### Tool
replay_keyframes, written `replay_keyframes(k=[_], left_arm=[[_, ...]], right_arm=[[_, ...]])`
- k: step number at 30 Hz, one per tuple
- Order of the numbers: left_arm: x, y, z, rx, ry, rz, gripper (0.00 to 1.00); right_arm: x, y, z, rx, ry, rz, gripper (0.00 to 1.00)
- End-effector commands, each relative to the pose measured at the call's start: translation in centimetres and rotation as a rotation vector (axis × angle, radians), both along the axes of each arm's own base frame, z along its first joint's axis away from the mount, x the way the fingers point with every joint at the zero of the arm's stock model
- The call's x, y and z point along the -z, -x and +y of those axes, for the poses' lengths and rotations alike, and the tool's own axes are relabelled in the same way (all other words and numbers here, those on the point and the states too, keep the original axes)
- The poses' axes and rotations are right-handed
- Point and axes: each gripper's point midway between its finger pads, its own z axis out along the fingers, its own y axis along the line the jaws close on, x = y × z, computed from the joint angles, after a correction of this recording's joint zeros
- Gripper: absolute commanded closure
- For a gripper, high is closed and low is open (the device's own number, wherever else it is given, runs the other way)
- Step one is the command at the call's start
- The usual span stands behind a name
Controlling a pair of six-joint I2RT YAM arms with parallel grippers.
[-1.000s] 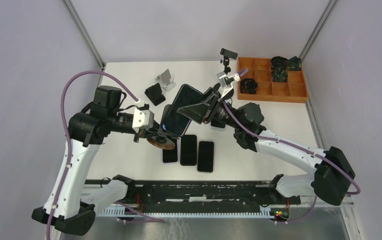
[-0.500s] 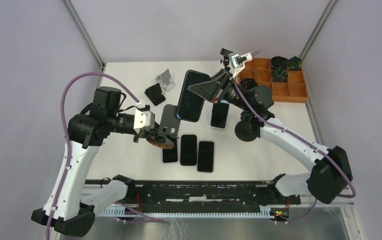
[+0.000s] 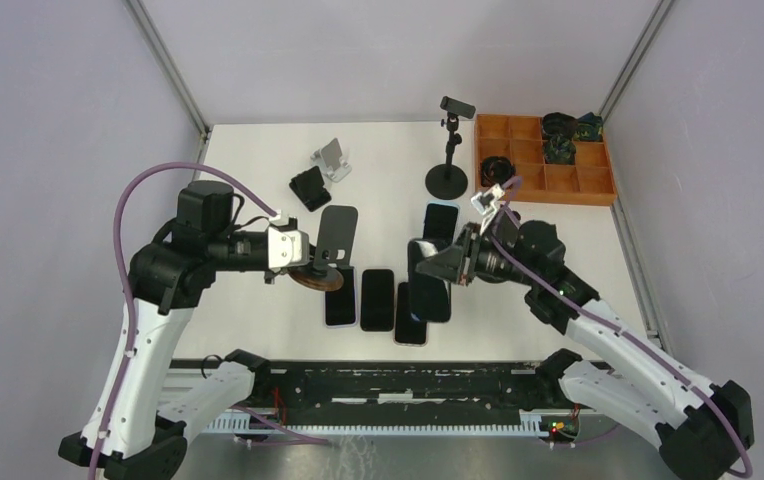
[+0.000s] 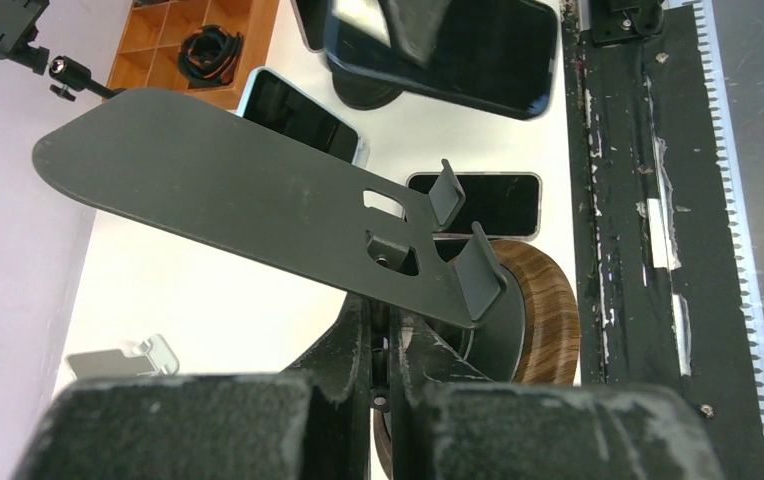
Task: Remove the phone from the phone stand
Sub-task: Place the phone at the center of the board.
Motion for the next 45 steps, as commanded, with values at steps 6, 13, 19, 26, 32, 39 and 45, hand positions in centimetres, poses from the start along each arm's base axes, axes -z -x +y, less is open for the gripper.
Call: replay_keyframes(k=[6, 13, 19, 26, 32, 39, 45], left_arm=[[-1.3, -0.3, -0.5, 0.016, 0.038, -0.049, 0.98], [-1.6, -0.3, -0.5, 0.008, 0.044, -0.054, 0.98], [-1.2, -0.2, -0.5, 0.012, 0.043, -0.042, 0.98], [-1.3, -0.4, -0.6, 0.015, 0.044, -0.041, 0.98], [-1.1, -0.2, -0.6, 0.02, 0.044, -0.045, 0.98], [-1.3, -0.1, -0.8, 0.034, 0.055, -0.032, 0.98], [-1.0, 0.0, -0.9, 0.046, 0.056, -0.032, 0.98]], right_arm=[[15.5, 0.6, -5.5, 0.24, 0.367, 0.222, 1.0], [18.2, -1.3, -6.2, 0.371, 0.35, 0.228, 1.0], [19.0, -2.5, -5.9, 0.438, 0.343, 0.211, 1.0], [20.4, -3.9, -5.7, 0.445, 0.482, 0.163, 0.85], [20.5, -4.4, -6.8, 0.496, 0.593, 0.104, 0.48], [19.7, -4.9, -6.8, 0.521, 0.697, 0.057, 0.3], [12.5, -5.9, -6.0, 0.555, 0.632, -0.067, 0.04]])
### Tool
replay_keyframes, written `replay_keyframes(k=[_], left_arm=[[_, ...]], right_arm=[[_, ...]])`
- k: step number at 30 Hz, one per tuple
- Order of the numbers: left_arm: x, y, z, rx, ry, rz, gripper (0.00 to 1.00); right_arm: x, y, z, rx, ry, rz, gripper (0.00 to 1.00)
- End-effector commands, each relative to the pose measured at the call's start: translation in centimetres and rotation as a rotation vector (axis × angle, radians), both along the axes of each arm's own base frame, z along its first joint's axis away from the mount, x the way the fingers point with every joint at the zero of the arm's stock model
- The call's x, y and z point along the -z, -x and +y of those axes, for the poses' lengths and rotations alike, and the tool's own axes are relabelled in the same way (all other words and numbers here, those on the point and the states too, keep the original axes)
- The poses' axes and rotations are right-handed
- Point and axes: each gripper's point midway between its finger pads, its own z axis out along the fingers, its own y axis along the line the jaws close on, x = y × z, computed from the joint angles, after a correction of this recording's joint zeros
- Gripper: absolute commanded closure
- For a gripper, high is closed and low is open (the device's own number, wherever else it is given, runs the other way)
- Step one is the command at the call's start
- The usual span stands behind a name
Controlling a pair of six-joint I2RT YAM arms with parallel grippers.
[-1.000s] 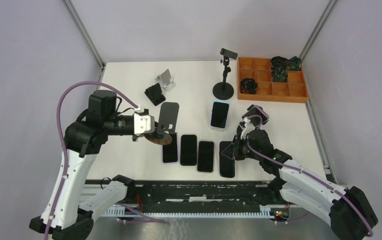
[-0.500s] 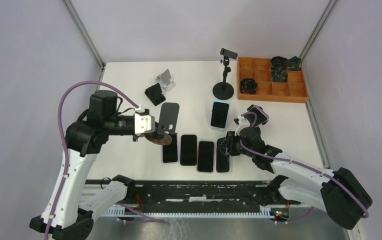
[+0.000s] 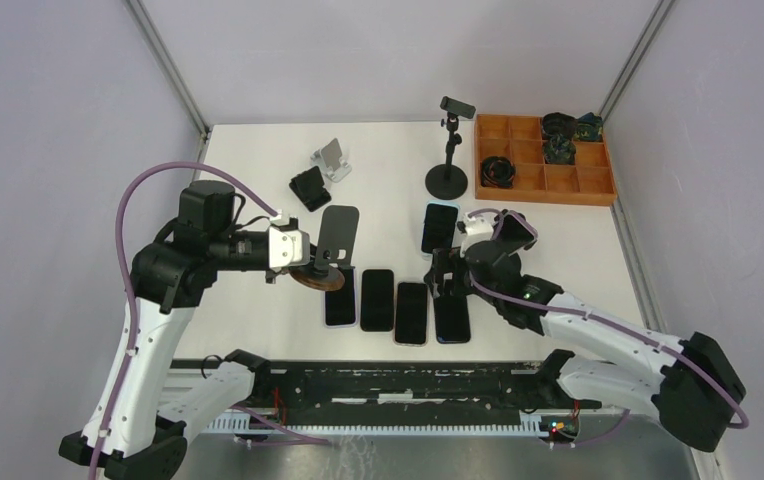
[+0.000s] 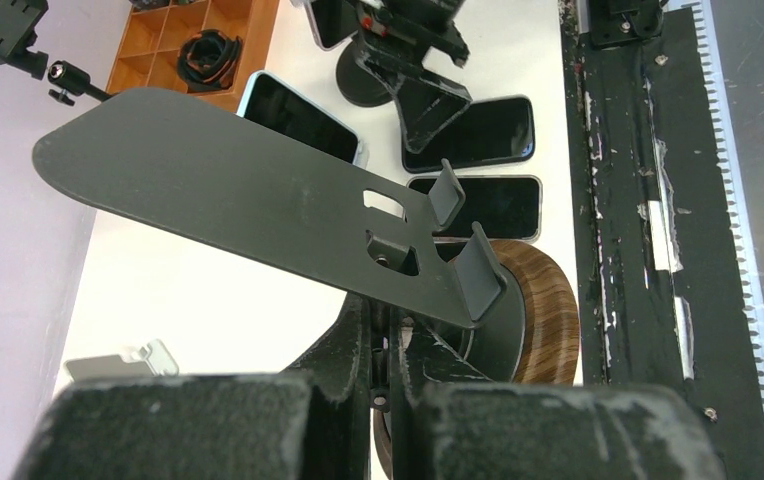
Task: Remove the phone from the phone stand
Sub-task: Place the phone at the center of the board, then place the phone stand at the center of the board.
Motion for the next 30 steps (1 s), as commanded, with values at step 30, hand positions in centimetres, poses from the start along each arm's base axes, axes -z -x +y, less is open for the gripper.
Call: replay_keyframes(k=[30], left_arm=[[-3.6, 3.8, -1.6, 0.212, 0.14, -0.055, 0.98]], right_arm=[[-32.8, 10.4, 14.8, -0.989, -0.959, -0.384, 0.06]])
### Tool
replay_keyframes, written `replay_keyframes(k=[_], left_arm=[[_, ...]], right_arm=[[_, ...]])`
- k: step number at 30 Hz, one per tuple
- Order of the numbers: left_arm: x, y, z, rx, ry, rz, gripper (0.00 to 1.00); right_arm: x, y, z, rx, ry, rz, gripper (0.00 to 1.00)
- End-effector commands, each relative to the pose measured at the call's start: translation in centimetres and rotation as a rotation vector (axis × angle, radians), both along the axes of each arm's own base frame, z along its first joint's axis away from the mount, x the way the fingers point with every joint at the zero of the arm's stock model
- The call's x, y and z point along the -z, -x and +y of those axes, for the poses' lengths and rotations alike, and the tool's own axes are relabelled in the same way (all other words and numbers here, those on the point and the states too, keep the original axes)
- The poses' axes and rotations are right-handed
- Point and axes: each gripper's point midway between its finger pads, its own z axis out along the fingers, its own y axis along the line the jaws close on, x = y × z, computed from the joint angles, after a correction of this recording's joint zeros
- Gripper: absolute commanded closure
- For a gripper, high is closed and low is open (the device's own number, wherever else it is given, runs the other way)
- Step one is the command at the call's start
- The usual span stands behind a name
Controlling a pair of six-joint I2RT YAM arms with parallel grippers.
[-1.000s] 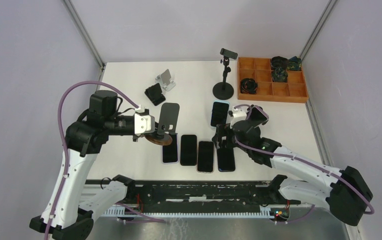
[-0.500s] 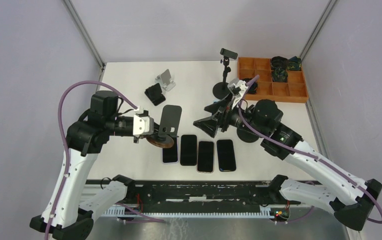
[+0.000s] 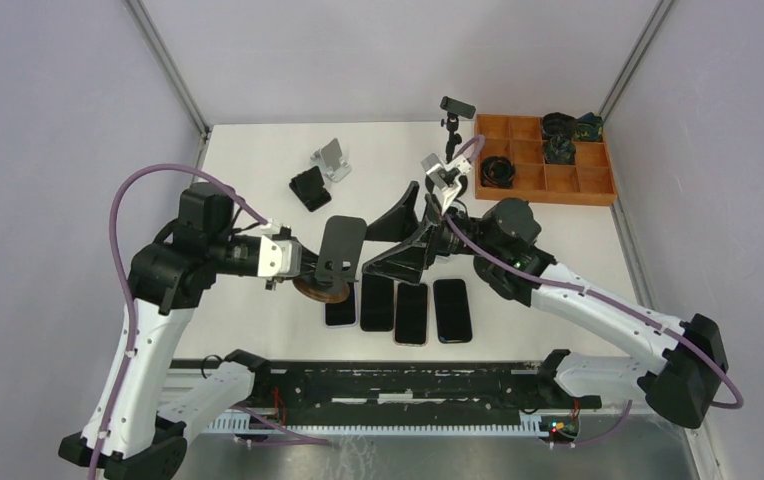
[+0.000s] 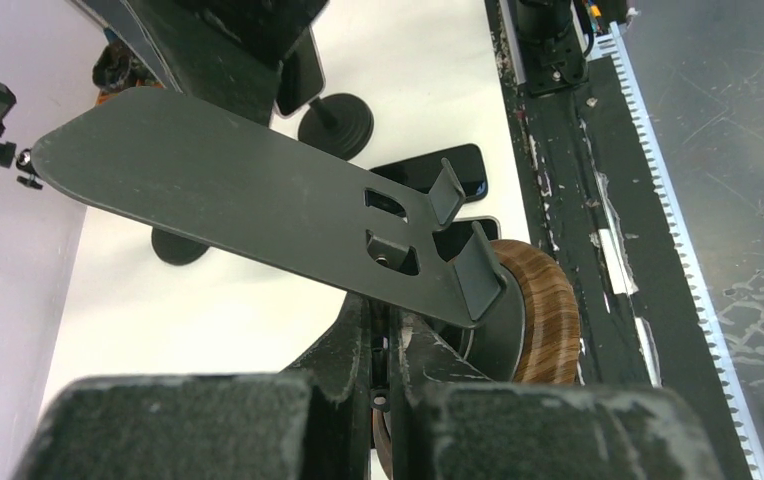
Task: Remove the phone from the phone stand
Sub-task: Place the phone stand at the center of the board.
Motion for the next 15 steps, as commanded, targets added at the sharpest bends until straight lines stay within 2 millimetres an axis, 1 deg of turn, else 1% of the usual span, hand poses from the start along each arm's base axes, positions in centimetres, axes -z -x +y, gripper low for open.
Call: replay_keyframes(k=[1, 3, 6, 8, 10, 13, 14, 15], left_arm=[[-3.0, 1.6, -0.6, 0.081, 0.08, -0.057, 0.98], [-3.3, 1.9, -0.7, 0.091, 0.092, -0.046, 0.98], [-3.7, 2.4, -0.8, 0.102, 0.109, -0.012, 0.98], [-3.5, 2.5, -0.8, 0.104, 0.11, 0.003, 0.98], [-3.3, 2.5, -0.8, 0.102, 0.108, 0.011, 0.98], [-2.8, 2.4, -0.8, 0.093, 0.098, 0.031, 0.97], [-2.5, 2.4, -0.7, 0.089, 0.093, 0.04, 0.91], [-2.2, 2.2, -0.6, 0.075, 0.08, 0.044, 0.76]], right_arm=[[-2.4, 2.0, 0.5, -0.092, -0.086, -0.019, 0.08], [-2.3, 2.0, 1.0, -0.098, -0.087, -0.005, 0.12], [-3.3, 2.2, 1.1, -0.107, -0.134, 0.0, 0.28], [-4.4, 2.1, 1.1, -0.103, -0.168, 0.001, 0.43], [-5.1, 2.1, 1.1, -0.11, -0.196, 0.005, 0.64], [-5.6, 1.8, 1.2, -0.099, -0.214, 0.015, 0.94], [-5.5, 1.7, 1.2, -0.094, -0.209, 0.016, 1.0], [-5.3, 1.6, 1.4, -0.094, -0.194, 0.017, 1.0]])
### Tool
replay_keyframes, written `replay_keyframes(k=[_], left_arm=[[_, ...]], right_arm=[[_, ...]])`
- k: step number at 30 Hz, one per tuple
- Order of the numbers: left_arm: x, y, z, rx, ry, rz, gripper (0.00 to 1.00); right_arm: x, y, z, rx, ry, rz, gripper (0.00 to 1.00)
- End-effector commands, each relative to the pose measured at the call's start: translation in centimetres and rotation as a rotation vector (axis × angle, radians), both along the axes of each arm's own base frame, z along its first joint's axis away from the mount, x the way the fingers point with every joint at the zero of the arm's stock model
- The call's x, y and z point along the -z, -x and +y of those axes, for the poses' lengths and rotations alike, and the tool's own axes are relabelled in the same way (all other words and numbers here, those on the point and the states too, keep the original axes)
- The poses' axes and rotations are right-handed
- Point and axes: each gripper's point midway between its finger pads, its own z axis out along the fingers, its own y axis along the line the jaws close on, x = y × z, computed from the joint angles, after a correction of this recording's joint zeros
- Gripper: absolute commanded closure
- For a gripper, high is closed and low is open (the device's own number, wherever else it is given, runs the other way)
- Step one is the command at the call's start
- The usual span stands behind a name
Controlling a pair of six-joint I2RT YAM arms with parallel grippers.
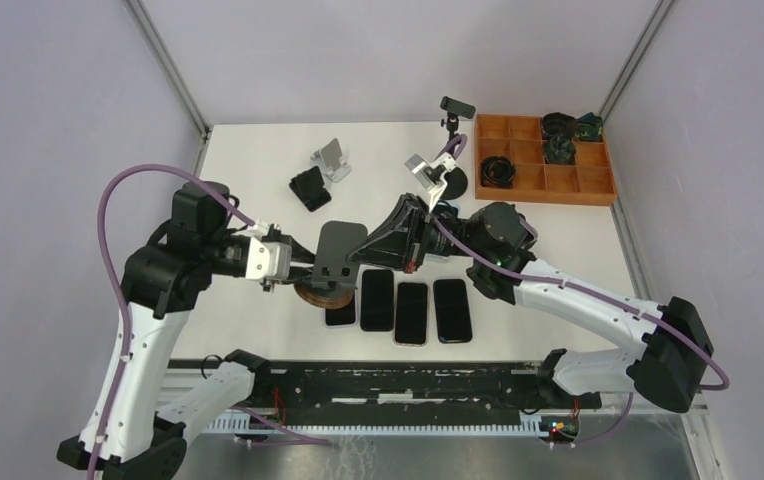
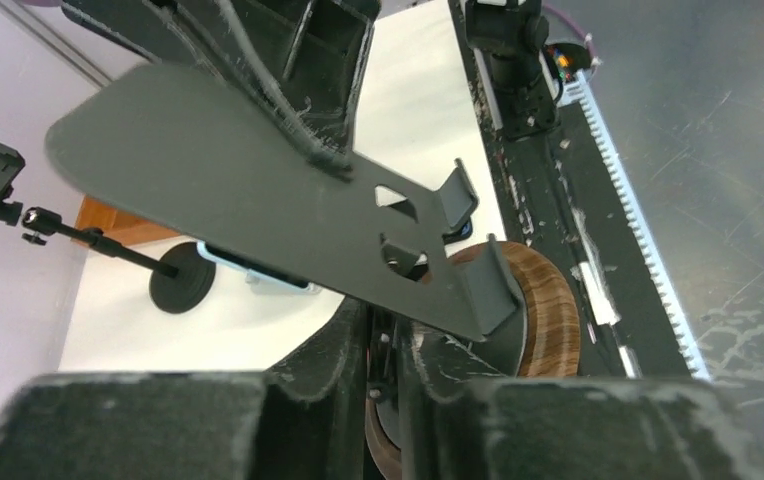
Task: Remove the phone from the phone stand
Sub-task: Place the phone stand at the center of the board.
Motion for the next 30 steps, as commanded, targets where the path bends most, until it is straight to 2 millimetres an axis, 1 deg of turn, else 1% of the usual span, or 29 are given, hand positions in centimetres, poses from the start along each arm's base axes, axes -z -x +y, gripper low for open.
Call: replay_keyframes(k=[1, 3, 4, 5, 6, 8, 9, 11, 13, 19, 23, 25, 27, 30], left_arm=[[0.2, 0.7, 0.1, -0.003, -0.005, 0.057, 0.59], [0.9, 0.8, 0.4, -0.015, -0.034, 0.081, 0.3], [1.4, 1.0, 0.6, -0.011, -0.051, 0.089, 0.2], [1.9, 1.3, 0.7, 0.0, -0.066, 0.087, 0.13], [2.3, 1.6, 0.9, 0.006, -0.077, 0.108, 0.09], [2.9, 2.1, 1.0, 0.015, -0.087, 0.147, 0.05], [3.1, 2.3, 1.0, 0.021, -0.089, 0.159, 0.05], [3.3, 2.4, 0.9, 0.027, -0.089, 0.179, 0.05], [3.1, 2.1, 0.6, 0.028, -0.076, 0.202, 0.07], [2.0, -1.2, -0.6, -0.062, -0.042, 0.319, 0.15], [2.2, -2.3, -1.2, -0.059, -0.047, 0.376, 0.16], [2.2, -2.6, -1.4, -0.057, -0.048, 0.408, 0.2], [2.5, -2.9, -1.5, -0.056, -0.052, 0.424, 0.27], [3.1, -3.8, -1.7, -0.071, -0.064, 0.449, 0.33]], right_arm=[[-4.1, 0.3, -0.7, 0.026, -0.106, -0.085, 1.0], [-3.2, -0.1, -0.6, 0.049, -0.054, -0.113, 1.0], [-2.8, -0.2, -0.6, 0.062, -0.025, -0.142, 1.0], [-2.3, -0.4, -0.7, 0.079, 0.005, -0.168, 1.0], [-1.8, -0.6, -0.8, 0.097, 0.038, -0.196, 1.0], [-1.0, -1.0, -1.3, 0.129, 0.092, -0.251, 1.0], [-0.7, -1.0, -1.4, 0.14, 0.11, -0.284, 1.0], [0.3, -1.2, -1.8, 0.165, 0.156, -0.335, 1.0], [1.0, -1.4, -2.0, 0.18, 0.177, -0.367, 1.0], [2.7, -1.5, -1.5, 0.159, 0.218, -0.405, 1.0], [3.4, -1.5, -1.4, 0.147, 0.222, -0.435, 1.0], [3.6, -1.8, -1.3, 0.161, 0.225, -0.438, 1.0], [3.5, -1.9, -1.1, 0.165, 0.222, -0.446, 1.0], [4.0, -2.4, -0.6, 0.173, 0.234, -0.461, 1.0]])
